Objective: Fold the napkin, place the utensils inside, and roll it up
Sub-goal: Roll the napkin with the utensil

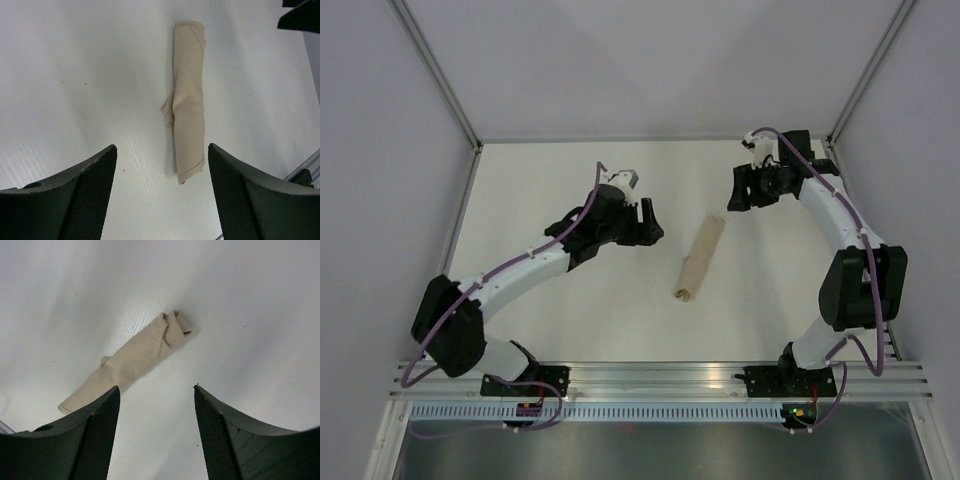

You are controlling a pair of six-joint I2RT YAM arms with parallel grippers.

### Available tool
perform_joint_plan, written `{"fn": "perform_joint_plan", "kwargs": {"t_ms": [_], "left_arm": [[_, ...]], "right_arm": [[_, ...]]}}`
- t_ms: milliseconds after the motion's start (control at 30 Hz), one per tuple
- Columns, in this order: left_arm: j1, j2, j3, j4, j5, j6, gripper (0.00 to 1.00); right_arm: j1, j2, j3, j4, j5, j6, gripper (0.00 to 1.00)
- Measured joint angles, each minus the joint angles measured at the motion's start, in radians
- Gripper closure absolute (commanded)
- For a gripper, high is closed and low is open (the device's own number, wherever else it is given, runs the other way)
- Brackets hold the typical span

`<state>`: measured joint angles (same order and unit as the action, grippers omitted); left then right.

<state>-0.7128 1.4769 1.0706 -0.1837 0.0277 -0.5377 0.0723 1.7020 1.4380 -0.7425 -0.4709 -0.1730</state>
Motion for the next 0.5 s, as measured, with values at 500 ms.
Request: {"fn": "perform_joint_plan", "kwargs": {"t_ms": [500], "left_arm": [[0.1,-0.419,-0.177,-0.034,0.07,0.1,0.18]], "right_arm": [[-0.39,-0.521,-0.332,0.06,-0.021,-0.011,0.24]]}}
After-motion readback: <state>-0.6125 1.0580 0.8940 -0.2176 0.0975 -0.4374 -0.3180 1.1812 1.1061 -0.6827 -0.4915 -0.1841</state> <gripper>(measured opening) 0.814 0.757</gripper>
